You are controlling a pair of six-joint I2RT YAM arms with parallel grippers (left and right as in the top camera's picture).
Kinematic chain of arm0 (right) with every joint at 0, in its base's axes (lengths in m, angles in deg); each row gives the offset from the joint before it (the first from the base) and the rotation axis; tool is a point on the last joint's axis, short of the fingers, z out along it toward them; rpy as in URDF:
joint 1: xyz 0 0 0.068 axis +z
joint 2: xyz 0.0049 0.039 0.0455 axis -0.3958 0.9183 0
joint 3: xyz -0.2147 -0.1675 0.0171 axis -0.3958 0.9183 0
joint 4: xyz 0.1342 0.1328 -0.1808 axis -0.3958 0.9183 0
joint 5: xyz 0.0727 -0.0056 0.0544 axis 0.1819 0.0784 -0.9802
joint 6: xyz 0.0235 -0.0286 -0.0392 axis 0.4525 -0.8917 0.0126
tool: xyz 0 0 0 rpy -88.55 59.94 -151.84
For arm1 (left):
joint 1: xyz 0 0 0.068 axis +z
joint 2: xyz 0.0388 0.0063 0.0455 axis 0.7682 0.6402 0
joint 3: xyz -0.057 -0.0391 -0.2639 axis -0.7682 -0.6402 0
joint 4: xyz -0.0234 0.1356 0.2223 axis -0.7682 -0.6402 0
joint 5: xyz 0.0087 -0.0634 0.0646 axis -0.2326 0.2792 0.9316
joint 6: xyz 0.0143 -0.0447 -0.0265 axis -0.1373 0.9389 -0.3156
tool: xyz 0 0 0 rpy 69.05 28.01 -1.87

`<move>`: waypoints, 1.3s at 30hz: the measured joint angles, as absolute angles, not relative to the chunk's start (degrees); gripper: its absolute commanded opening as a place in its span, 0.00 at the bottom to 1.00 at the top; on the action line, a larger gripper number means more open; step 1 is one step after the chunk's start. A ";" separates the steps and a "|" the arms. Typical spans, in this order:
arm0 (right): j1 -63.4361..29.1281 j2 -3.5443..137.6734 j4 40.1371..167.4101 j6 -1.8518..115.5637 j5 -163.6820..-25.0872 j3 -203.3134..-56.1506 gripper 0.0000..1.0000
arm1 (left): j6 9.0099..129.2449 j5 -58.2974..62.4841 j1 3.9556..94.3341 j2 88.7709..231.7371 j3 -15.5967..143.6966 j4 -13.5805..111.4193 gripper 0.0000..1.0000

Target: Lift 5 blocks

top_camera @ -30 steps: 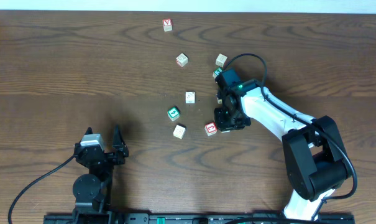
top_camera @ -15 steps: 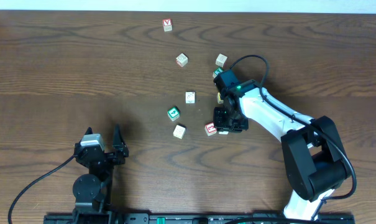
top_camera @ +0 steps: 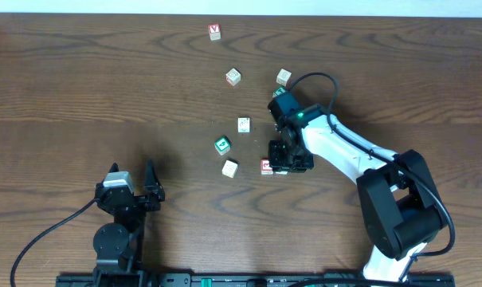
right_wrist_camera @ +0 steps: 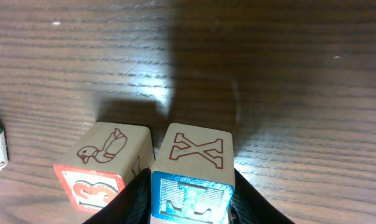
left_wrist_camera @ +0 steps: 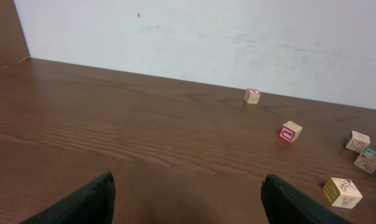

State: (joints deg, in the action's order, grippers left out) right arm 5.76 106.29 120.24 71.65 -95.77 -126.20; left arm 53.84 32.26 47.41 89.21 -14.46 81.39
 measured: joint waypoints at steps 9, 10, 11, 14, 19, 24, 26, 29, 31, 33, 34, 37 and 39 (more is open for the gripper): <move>7.53 106.29 120.22 68.77 -94.72 -126.20 0.41 | 53.84 32.26 47.41 89.19 -14.46 81.39 0.76; 7.53 106.29 120.24 68.29 -94.64 -126.20 0.41 | 53.84 32.26 47.41 89.21 -14.46 81.39 0.76; 7.53 106.29 120.26 67.87 -94.40 -126.20 0.41 | 53.84 32.26 47.41 89.19 -14.46 81.39 0.76; 7.53 106.29 121.07 67.06 -94.20 -126.20 0.41 | 53.84 32.26 47.41 89.19 -14.46 81.39 0.76; 7.53 106.29 121.36 66.23 -93.76 -126.20 0.47 | 53.84 32.26 47.41 89.19 -14.46 81.39 0.76; 7.51 106.29 120.66 65.34 -93.08 -126.20 0.50 | 53.84 32.26 47.41 89.19 -14.46 81.39 0.76; 7.49 106.29 119.81 65.25 -92.93 -126.20 0.50 | 53.84 32.26 47.41 89.19 -14.46 81.39 0.76; 7.38 106.29 117.97 65.07 -92.80 -126.20 0.53 | 53.84 32.26 47.41 89.19 -14.46 81.39 0.76; 7.27 106.29 116.55 65.01 -92.71 -126.20 0.54 | 53.84 32.26 47.41 89.21 -14.46 81.39 0.76; 7.10 106.29 115.48 64.92 -92.71 -126.20 0.54 | 53.84 32.26 47.41 89.19 -14.46 81.39 0.76; 7.01 106.29 115.15 64.90 -92.71 -126.20 0.55 | 53.84 32.26 47.41 89.19 -14.46 81.39 0.76; 6.66 106.29 113.69 64.90 -92.73 -126.20 0.56 | 53.84 32.26 47.41 89.19 -14.46 81.39 0.76; 6.38 106.29 112.86 64.90 -92.67 -126.20 0.58 | 53.84 32.26 47.41 89.19 -14.46 81.39 0.76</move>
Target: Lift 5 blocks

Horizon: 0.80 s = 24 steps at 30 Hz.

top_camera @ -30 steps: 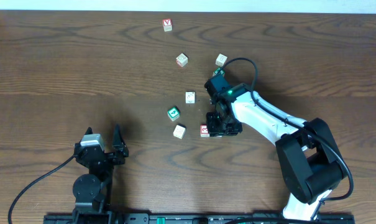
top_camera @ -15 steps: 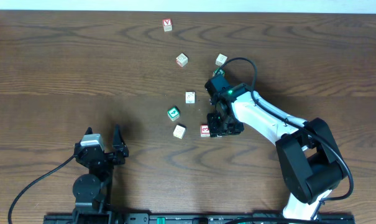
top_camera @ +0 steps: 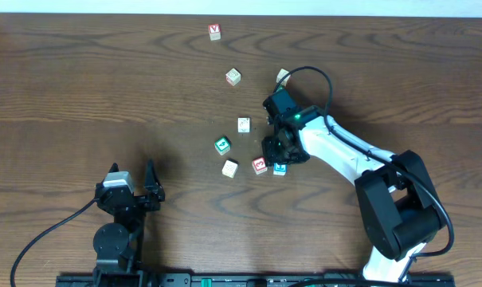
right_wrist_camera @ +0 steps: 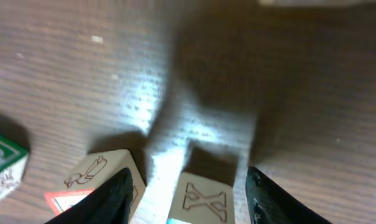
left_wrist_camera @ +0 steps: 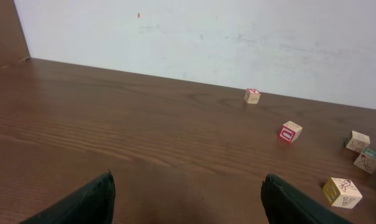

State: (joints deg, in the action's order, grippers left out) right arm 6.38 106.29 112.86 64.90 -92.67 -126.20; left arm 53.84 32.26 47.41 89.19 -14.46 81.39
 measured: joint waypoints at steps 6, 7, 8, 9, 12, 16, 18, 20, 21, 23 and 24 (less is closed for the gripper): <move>4.47 106.29 110.89 64.75 -91.07 -126.20 0.50 | 53.84 32.26 47.41 89.19 -14.46 81.39 0.76; 3.86 106.29 110.93 64.48 -90.75 -126.20 0.45 | 53.84 32.26 47.41 89.21 -14.46 81.39 0.76; 3.25 106.29 111.02 64.29 -90.50 -126.27 0.41 | 53.84 32.26 47.41 89.21 -14.46 81.39 0.76; 2.59 106.29 111.15 64.27 -90.22 -126.36 0.35 | 53.84 32.26 47.41 89.21 -14.46 81.39 0.76; 0.45 106.29 112.61 64.11 -89.52 -126.90 0.16 | 53.86 32.26 47.41 89.21 -14.46 81.39 0.76; -1.56 106.29 116.37 63.98 -88.98 -127.25 0.01 | 53.84 32.26 47.41 89.19 -14.46 81.39 0.76; -2.04 106.29 119.19 64.31 -88.87 -127.27 0.01 | 53.84 32.26 47.41 89.21 -14.46 81.39 0.76; -2.11 106.29 122.01 64.40 -88.89 -127.36 0.01 | 53.84 32.26 47.41 89.21 -14.46 81.39 0.76; -2.00 106.29 123.91 64.44 -88.89 -127.36 0.01 | 53.84 32.26 47.41 89.21 -14.46 81.39 0.76; -1.62 106.29 126.08 64.46 -88.89 -127.36 0.01 | 53.84 32.26 47.41 89.21 -14.46 81.39 0.76; -1.32 106.29 126.76 64.46 -88.98 -127.36 0.01 | 53.84 32.26 47.41 89.19 -14.46 81.39 0.76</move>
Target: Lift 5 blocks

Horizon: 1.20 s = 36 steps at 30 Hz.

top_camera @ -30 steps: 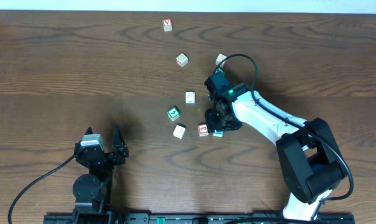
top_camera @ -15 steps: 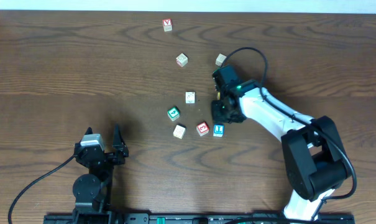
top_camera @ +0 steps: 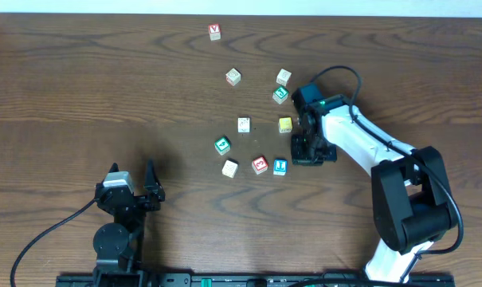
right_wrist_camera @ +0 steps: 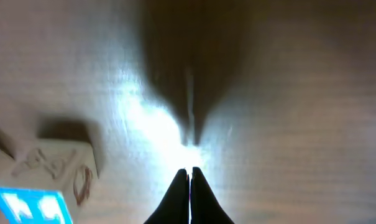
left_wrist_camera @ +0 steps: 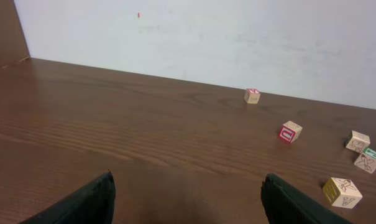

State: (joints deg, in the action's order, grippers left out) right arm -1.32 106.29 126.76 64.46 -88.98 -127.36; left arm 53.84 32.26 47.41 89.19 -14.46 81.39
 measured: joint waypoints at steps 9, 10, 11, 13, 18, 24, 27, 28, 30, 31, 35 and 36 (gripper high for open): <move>5.28 106.29 123.08 63.52 -90.07 -127.36 0.06 | 53.84 32.26 47.41 89.19 -14.46 81.39 0.76; 5.96 106.29 122.41 63.41 -90.26 -127.36 0.07 | 53.84 32.26 47.41 89.19 -14.46 81.39 0.76; 6.66 106.29 121.53 63.24 -90.33 -127.36 0.07 | 53.84 32.26 47.41 89.21 -14.46 81.39 0.76; 7.51 106.29 120.57 63.11 -90.42 -127.36 0.07 | 53.84 32.26 47.41 89.19 -14.46 81.39 0.76; 7.99 106.29 119.11 62.15 -90.50 -127.36 0.07 | 53.84 32.26 47.41 89.19 -14.46 81.39 0.76; 7.99 106.29 118.25 59.59 -90.37 -127.36 0.03 | 53.84 32.26 47.41 89.19 -14.46 81.39 0.76; 7.99 106.29 118.14 59.11 -90.40 -127.36 0.01 | 53.84 32.26 47.41 89.19 -14.46 81.39 0.76; 8.01 106.29 118.10 58.89 -90.46 -127.36 0.01 | 53.84 32.26 47.41 89.19 -14.46 81.39 0.76; 8.08 106.29 118.06 58.58 -90.85 -127.36 0.01 | 53.84 32.26 47.41 89.21 -14.46 81.39 0.76; 8.19 106.29 118.04 58.52 -91.07 -127.36 0.01 | 53.84 32.26 47.41 89.19 -14.46 81.39 0.76; 9.00 106.29 117.77 58.28 -91.90 -127.36 0.01 | 53.84 32.26 47.41 89.19 -14.46 81.39 0.76; 9.19 106.29 117.79 58.21 -91.99 -127.36 0.01 | 53.84 32.26 47.41 89.19 -14.46 81.39 0.76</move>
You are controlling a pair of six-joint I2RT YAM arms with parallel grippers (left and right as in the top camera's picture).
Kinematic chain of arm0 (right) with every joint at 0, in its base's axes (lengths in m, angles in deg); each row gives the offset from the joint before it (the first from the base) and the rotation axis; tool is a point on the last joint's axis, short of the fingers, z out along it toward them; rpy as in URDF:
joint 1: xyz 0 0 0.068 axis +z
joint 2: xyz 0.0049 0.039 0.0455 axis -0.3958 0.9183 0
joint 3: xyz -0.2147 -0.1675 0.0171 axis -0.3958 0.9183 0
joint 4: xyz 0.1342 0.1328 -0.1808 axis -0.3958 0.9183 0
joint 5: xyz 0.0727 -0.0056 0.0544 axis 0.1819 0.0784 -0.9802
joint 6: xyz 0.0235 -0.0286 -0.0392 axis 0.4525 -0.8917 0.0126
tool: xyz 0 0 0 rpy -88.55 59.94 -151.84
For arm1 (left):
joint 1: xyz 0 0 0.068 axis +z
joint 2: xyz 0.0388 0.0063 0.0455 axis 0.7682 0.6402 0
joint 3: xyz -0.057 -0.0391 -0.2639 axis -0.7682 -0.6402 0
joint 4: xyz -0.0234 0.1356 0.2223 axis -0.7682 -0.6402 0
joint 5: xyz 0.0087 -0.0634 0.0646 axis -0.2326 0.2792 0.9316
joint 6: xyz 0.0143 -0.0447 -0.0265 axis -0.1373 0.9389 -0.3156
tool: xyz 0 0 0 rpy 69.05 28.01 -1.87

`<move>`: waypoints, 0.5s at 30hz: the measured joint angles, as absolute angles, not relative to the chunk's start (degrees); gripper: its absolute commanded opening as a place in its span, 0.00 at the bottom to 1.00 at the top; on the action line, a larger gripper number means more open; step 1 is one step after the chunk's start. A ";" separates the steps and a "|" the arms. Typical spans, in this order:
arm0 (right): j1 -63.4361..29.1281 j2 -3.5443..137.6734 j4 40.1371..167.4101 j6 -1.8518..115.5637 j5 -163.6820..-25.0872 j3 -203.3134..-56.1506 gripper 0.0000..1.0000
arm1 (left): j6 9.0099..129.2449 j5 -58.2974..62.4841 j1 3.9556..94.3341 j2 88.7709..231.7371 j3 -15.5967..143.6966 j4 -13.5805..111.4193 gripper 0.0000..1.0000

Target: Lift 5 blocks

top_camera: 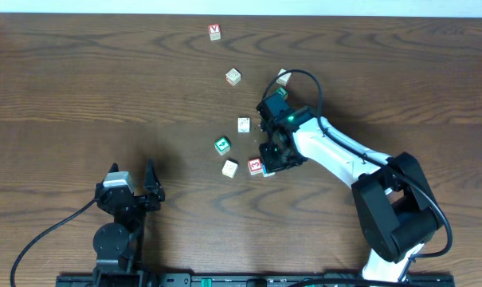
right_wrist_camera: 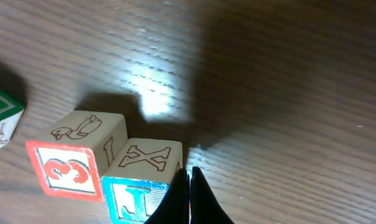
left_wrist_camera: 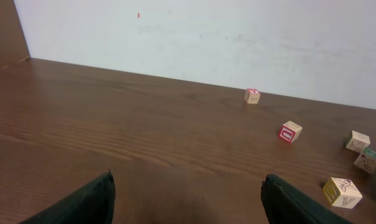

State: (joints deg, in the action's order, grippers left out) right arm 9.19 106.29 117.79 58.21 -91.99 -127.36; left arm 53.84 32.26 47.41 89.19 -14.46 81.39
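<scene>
Several small lettered wooden blocks lie on the brown table [top_camera: 81, 88]. My right gripper [right_wrist_camera: 189, 194] is shut and empty, its tips on the table right against the right side of a blue block with an X on top [right_wrist_camera: 144, 180]. That block touches a red "3" block [right_wrist_camera: 69, 163], seen also from overhead as the red block [top_camera: 255, 166]. A green block [top_camera: 222, 145], a beige block [top_camera: 229, 168] and a white block [top_camera: 244, 124] lie close to the left. My left gripper [left_wrist_camera: 188, 200] rests open and empty near the front edge, far from them.
More blocks lie toward the back: a red-topped one [top_camera: 215, 31], a pale one [top_camera: 233, 76] and one half under the right arm's cable [top_camera: 283, 76]. The left wrist view shows a white wall [left_wrist_camera: 206, 37] behind the table. The right arm [top_camera: 336, 155] covers the area right of the cluster.
My right gripper, still shut, has moved left from open table beside the blocks to the blue block's right side. The blue block now touches the red one. The left arm is unchanged.
My right gripper was first shut on the blue X block, which sat beside the red block. Then it was open above the pair, the block let go on the table. Then it was shut and empty to their right, and now it is against the blue block.
</scene>
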 measured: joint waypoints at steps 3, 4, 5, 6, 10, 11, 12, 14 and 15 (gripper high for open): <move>9.50 106.29 117.86 58.17 -92.36 -127.36 0.01 | 53.84 32.26 47.41 89.19 -14.46 81.37 0.76; 9.65 106.29 117.86 58.19 -92.43 -127.36 0.01 | 53.84 32.26 47.41 89.19 -14.46 81.39 0.76; 9.83 106.29 117.86 58.23 -92.34 -127.36 0.01 | 53.84 32.26 47.41 89.19 -14.46 81.39 0.76; 9.87 106.29 117.93 58.41 -92.21 -127.36 0.01 | 53.84 32.26 47.41 89.21 -14.46 81.39 0.76; 9.92 106.29 120.81 60.72 -89.41 -127.38 0.01 | 53.84 32.26 47.41 89.19 -14.46 81.39 0.76; 9.92 106.29 122.10 61.53 -88.54 -127.38 0.01 | 53.84 32.26 47.41 89.19 -14.46 81.39 0.76; 9.92 106.29 123.08 62.12 -87.84 -127.38 0.01 | 53.84 32.26 47.41 89.19 -14.46 81.39 0.76; 9.92 106.29 125.40 63.15 -86.66 -127.38 0.01 | 53.84 32.26 47.41 89.19 -14.46 81.39 0.76; 9.94 106.29 126.60 63.48 -86.31 -127.38 0.01 | 53.84 32.26 47.41 89.19 -14.46 81.39 0.76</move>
